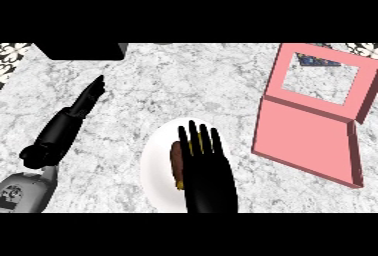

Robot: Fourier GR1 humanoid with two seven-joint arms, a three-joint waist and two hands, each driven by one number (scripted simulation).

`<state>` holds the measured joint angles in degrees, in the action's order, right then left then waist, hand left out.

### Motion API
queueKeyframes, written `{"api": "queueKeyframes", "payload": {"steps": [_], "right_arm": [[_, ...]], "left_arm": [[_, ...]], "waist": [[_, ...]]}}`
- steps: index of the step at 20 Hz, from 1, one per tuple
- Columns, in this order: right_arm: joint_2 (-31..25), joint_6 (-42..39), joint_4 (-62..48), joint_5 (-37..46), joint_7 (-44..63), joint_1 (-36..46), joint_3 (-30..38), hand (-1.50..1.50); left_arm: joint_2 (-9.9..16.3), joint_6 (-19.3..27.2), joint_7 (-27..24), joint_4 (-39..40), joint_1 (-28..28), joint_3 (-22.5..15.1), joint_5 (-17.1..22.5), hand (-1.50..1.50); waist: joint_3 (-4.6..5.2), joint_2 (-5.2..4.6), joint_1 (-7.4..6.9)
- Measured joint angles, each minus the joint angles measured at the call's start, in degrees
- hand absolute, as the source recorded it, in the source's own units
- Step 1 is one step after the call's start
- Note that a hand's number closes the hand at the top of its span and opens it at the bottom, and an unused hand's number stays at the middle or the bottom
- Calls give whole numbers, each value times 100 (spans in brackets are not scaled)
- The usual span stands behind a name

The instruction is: Pick the lemon from the plate and place it in the cardboard box

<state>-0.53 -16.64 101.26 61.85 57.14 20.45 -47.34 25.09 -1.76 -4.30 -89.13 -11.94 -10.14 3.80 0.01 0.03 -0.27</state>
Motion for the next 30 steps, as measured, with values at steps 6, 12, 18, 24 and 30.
{"api": "queueKeyframes", "payload": {"steps": [6,12,18,24,30], "right_arm": [[7,112,-592,-81,-7,287,176,-150],[29,268,-975,92,-215,199,402,-150],[46,562,-1345,-9,-421,190,437,-150],[39,824,-1821,80,-533,134,520,-150],[44,1043,-2107,91,-576,149,642,-150]], "left_arm": [[-138,-180,-73,229,-123,160,-152,0],[-340,-256,-68,135,13,239,-394,0],[-487,-499,66,46,-21,445,-489,0],[-673,-557,8,126,-51,560,-703,0],[-709,-806,37,156,-89,815,-717,0]], "waist": [[0,-4,6],[0,-1,11],[-1,-2,7],[-1,-3,11],[-1,-2,8]]}}
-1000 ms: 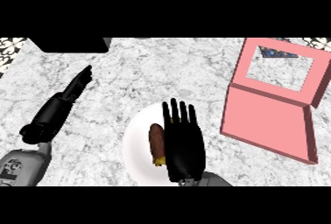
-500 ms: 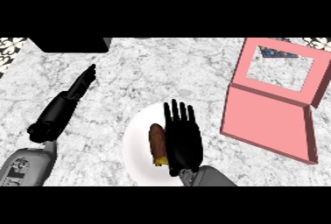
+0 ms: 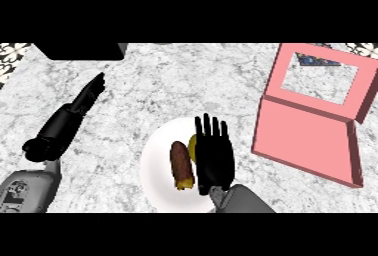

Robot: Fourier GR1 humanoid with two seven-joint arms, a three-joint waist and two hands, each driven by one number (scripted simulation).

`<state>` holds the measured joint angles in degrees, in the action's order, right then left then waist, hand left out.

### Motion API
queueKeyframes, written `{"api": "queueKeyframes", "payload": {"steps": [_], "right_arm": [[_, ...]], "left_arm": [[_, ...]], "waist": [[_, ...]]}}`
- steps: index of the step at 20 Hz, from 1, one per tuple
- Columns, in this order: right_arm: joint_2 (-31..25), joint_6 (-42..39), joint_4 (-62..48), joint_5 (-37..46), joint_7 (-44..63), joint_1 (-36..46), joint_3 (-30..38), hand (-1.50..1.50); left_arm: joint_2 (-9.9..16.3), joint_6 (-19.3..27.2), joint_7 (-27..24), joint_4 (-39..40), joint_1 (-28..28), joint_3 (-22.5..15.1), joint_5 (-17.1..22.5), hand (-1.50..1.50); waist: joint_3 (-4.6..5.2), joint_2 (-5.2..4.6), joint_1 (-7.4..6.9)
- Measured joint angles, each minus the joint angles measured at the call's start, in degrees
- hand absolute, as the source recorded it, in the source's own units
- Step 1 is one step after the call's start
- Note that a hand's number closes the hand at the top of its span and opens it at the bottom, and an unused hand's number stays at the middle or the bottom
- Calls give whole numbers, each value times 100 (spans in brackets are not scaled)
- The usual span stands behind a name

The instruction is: Pick the lemon from the plate and place it in the cardboard box

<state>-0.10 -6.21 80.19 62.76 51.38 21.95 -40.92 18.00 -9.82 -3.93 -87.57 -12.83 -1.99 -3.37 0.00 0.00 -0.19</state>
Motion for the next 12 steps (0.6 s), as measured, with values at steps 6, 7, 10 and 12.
{"api": "queueKeyframes", "payload": {"steps": [6,7,10,12], "right_arm": [[-34,300,-391,-188,-422,93,41,150],[-91,331,-413,-180,-609,114,65,150],[-110,516,-580,-18,-1005,233,120,150],[-75,728,-687,168,-1160,247,104,150]], "left_arm": [[-99,-87,45,-95,37,70,-128,0],[-89,-123,63,-125,33,99,-104,0],[-152,-113,75,-148,40,95,-168,0],[-166,-136,24,-111,73,117,-191,0]], "waist": [[2,19,0],[3,24,-1],[5,35,-1],[8,46,-1]]}}
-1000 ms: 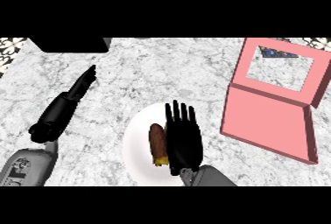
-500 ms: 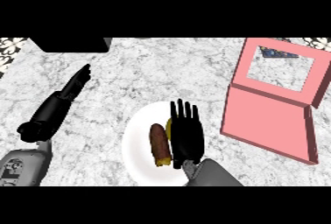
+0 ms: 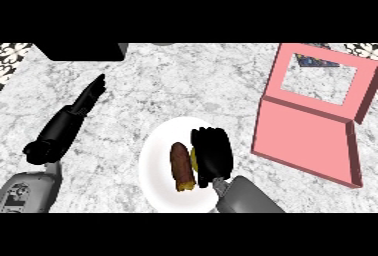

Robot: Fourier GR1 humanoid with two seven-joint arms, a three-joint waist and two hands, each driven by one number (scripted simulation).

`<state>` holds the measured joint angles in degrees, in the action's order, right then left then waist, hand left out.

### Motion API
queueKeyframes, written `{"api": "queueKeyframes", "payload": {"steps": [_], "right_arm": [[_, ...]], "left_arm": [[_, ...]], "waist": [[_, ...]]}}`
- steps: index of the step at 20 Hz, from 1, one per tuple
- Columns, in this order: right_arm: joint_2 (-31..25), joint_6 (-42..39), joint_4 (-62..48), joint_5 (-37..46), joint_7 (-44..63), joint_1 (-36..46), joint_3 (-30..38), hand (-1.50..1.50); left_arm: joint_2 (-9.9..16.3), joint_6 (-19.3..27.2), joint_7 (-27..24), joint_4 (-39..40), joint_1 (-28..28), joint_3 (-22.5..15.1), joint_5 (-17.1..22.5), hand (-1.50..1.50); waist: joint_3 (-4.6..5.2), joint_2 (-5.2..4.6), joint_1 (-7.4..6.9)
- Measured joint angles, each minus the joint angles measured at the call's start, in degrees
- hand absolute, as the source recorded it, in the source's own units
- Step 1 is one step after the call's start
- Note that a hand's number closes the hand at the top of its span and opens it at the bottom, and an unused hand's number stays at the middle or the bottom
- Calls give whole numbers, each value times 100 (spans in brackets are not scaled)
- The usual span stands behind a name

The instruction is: Pick the lemon from the plate and place it in the cardboard box

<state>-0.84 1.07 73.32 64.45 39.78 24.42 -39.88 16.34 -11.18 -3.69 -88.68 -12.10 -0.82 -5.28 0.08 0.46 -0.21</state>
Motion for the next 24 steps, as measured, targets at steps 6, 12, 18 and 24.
{"api": "queueKeyframes", "payload": {"steps": [6,12,18,24], "right_arm": [[37,185,-10,301,-483,31,-199,150],[-340,-540,913,-20,-2061,-301,-1348,150],[-1055,-729,2768,-163,-2689,-943,-2005,150],[-1793,-1291,4910,-27,-2486,-1258,-1856,150]], "left_arm": [[-82,-17,4,42,-55,39,-59,0],[-61,-73,-43,81,-40,54,-41,0],[-85,-17,-87,79,50,88,-99,0],[41,-156,15,-78,84,219,-3,0]], "waist": [[3,9,8],[45,59,18],[5,6,81],[-4,-8,96]]}}
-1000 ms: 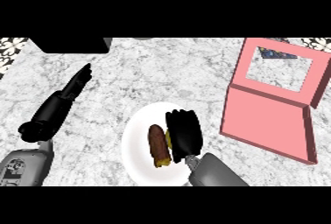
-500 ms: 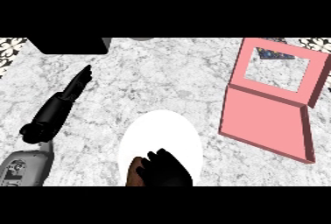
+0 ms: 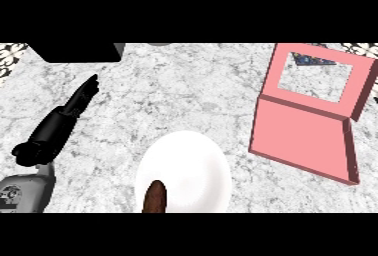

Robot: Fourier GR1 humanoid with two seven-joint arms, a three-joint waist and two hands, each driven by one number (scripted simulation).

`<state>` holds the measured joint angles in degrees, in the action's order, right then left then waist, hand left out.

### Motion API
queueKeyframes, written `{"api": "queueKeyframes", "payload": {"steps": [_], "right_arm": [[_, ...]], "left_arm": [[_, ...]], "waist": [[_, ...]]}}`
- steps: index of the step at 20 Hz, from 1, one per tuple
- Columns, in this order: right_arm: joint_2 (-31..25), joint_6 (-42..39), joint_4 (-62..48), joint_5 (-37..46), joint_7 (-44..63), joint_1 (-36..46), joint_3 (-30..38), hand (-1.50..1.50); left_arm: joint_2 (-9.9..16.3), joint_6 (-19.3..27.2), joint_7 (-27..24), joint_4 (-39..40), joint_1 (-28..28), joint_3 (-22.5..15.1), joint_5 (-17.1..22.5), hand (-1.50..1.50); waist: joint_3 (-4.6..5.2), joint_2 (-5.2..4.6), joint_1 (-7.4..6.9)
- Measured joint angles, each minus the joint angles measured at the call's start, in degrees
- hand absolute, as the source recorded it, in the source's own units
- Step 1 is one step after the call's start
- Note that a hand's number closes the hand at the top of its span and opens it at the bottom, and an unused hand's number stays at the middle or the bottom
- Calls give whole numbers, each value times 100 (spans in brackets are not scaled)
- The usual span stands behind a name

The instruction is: Pick the lemon from the plate and place it in the cardboard box

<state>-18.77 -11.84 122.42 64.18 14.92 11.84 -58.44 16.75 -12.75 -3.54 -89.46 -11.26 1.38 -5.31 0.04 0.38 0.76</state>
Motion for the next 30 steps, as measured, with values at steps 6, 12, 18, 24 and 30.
{"api": "queueKeyframes", "payload": {"steps": [6,12,18,24,30], "right_arm": [[308,-249,1121,-309,795,-306,1029,150],[835,-534,1050,-546,1197,-20,2592,150],[832,-983,522,-1794,1021,721,4613,150],[-32,-1502,-663,-2315,268,1184,5716,150],[-774,-2204,-2140,-2595,-426,1391,6042,150]], "left_arm": [[-36,38,9,-32,29,-7,-59,0],[-97,19,69,-69,-46,-51,-82,0],[-246,87,31,-36,-49,-151,-204,0],[-223,4,46,-35,-86,-87,-168,0],[-286,32,25,72,-182,-115,-242,0]], "waist": [[-2,-23,3],[-3,-50,-64],[-4,-58,-95],[-4,-55,-117],[-5,-70,-131]]}}
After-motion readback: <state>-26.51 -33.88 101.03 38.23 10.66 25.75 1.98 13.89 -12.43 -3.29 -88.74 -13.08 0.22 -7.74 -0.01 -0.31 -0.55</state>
